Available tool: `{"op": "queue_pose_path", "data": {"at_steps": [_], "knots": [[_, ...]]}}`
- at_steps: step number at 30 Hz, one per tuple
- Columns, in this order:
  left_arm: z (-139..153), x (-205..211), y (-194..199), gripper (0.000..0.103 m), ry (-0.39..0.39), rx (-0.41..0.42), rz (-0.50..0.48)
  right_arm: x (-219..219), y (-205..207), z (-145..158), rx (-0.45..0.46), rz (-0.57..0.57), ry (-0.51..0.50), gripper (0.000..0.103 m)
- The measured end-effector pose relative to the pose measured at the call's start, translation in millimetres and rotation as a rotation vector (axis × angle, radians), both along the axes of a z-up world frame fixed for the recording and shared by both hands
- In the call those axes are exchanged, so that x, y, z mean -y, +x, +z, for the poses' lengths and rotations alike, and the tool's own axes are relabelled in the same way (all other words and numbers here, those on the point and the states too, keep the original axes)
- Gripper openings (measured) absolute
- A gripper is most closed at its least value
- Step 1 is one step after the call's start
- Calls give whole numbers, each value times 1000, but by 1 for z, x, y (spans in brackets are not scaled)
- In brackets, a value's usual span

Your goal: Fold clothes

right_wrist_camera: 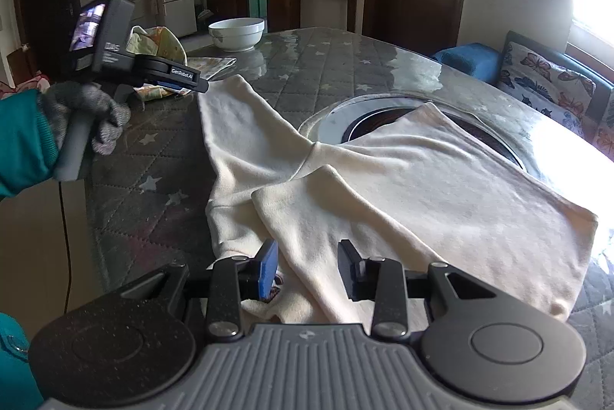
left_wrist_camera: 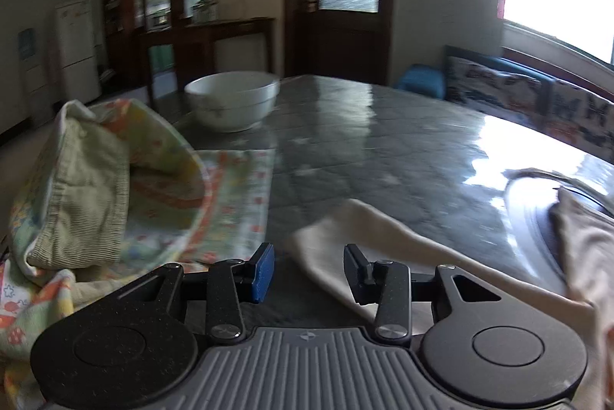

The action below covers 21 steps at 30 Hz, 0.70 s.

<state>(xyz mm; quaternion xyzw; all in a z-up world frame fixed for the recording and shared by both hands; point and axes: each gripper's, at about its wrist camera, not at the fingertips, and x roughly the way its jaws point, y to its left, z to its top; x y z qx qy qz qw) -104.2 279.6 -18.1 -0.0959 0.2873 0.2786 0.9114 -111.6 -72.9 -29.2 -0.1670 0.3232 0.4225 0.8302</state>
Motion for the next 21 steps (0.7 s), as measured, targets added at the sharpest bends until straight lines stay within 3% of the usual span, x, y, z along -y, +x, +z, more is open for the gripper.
{"op": "queue_pose_path", "data": {"at_steps": [7,9,11,14,21], "knots": [[-8,-14,9,41,-34,0,1,7,-3,5,6,-21,8,35],[-9,-12,11,35,-44,0,-5,11,-4,7,7,-31,13,35],[-10,-11,12,21,-49,8,-18,13,-5,8,9,-38,17,35],[-9,-8,13,9,-53,22,-29,20,-7,10,12,-58,26,35],[25,16,5,6,-120,114,-131,44,-8,17,25,-128,66,35]]}}
